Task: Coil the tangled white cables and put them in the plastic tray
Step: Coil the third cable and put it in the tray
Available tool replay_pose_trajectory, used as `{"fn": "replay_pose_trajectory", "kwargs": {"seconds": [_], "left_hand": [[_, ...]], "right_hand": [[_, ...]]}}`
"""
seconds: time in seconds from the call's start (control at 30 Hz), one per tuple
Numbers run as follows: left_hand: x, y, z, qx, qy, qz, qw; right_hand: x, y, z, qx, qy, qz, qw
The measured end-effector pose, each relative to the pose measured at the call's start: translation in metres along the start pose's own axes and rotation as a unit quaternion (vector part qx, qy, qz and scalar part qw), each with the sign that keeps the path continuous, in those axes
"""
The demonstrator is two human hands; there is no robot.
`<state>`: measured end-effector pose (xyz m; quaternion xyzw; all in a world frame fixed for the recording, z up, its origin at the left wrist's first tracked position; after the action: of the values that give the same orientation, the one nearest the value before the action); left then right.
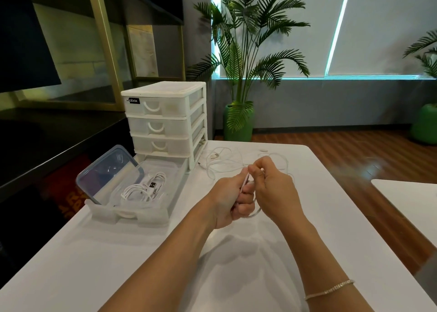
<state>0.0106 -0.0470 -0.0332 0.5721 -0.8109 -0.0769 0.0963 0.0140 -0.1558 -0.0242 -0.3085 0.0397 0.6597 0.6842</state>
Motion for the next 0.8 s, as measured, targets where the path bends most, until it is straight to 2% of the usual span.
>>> {"fn": "replay_pose_trajectory", "kwargs": {"seconds": [0.27, 0.33, 0.4, 0.47, 0.53, 0.6, 0.8], "left_hand": [[0.001, 0.006, -0.003, 0.057, 0.004, 0.068, 0.996], [0.001, 0.007, -0.005, 0.068, -0.037, 0.055, 0.995], [0.004, 0.007, -0.006, 0.08, -0.135, 0.015, 0.987], [0.01, 0.006, -0.006, 0.097, -0.289, -0.052, 0.951], [0.014, 0.006, -0.007, 0.137, -0.423, -0.119, 0.888], [0.017, 0.005, -0.006, 0.17, -0.474, -0.155, 0.85], [0.017, 0.001, -0.004, 0.216, -0.505, -0.154, 0.821]], "right_hand": [[-0.009, -0.005, -0.001, 0.044, -0.052, -0.038, 0.997], [-0.011, -0.006, -0.002, 0.056, -0.07, -0.05, 0.995], [-0.012, -0.007, -0.003, 0.069, -0.081, -0.066, 0.992], [-0.013, -0.007, -0.004, 0.08, -0.077, -0.085, 0.99], [-0.014, -0.009, -0.007, 0.104, -0.086, -0.1, 0.986], [-0.014, -0.01, -0.009, 0.141, -0.116, -0.113, 0.977], [-0.017, -0.009, -0.008, 0.24, -0.243, -0.102, 0.934]]}}
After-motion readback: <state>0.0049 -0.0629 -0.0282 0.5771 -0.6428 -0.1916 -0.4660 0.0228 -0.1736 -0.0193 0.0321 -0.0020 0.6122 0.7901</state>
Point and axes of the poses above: each hand's wrist, its own y-axis away from the middle knuckle, its own x-axis out of the palm, z = x × y, the point moved 1 cm from there along -y, towards the middle knuckle, and after that the axes turned 12 degrees about -y, right-handed, at the moved point
